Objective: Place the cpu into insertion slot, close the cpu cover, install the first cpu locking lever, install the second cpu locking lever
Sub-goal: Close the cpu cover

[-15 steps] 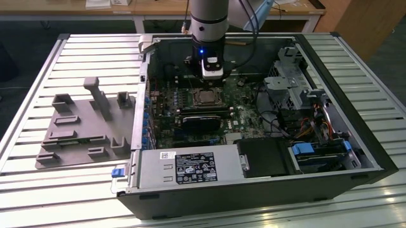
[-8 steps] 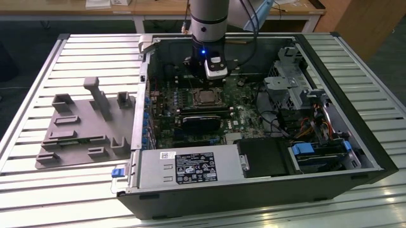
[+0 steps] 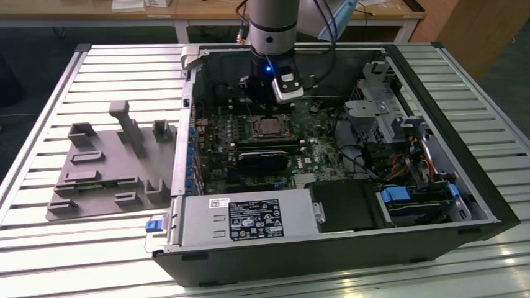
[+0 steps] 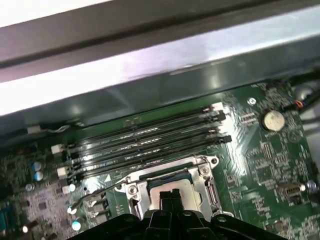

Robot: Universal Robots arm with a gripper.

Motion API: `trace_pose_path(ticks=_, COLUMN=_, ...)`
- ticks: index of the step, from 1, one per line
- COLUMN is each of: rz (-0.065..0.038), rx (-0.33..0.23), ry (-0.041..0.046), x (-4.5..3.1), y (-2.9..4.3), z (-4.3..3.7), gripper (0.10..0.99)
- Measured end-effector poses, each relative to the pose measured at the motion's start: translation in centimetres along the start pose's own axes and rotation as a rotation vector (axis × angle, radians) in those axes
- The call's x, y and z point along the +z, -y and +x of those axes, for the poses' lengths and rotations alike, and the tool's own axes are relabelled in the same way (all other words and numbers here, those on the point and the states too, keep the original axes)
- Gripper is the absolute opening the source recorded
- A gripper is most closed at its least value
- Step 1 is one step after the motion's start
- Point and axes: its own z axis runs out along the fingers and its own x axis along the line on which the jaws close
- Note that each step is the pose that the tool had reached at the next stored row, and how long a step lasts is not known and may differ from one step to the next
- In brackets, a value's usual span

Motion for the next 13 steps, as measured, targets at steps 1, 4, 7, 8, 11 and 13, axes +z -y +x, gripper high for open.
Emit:
trace_pose_path(ticks=1, rz=0.0, rx=-0.015, ry=-0.0009, x=0.02, y=0.0, z=0.0, gripper=0.102)
trace_pose_path(ticks=4, rz=0.003, rx=-0.043, ry=-0.0025, x=0.07, y=0.0, z=-0.07, gripper=0.102)
trace_pose_path(ticks=7, rz=0.004, rx=-0.043, ry=-0.0035, x=0.09, y=0.08, z=-0.37, gripper=0.102)
trace_pose_path(ticks=8, rz=0.005, rx=-0.043, ry=-0.0038, x=0.09, y=0.11, z=-0.46, gripper=0.102)
trace_pose_path(ticks=11, rz=0.007, rx=-0.043, ry=-0.0033, x=0.1, y=0.17, z=-0.56, gripper=0.102)
trace_pose_path(ticks=13, rz=0.01, rx=-0.044, ry=-0.0028, x=0.07, y=0.18, z=-0.56, gripper=0.102)
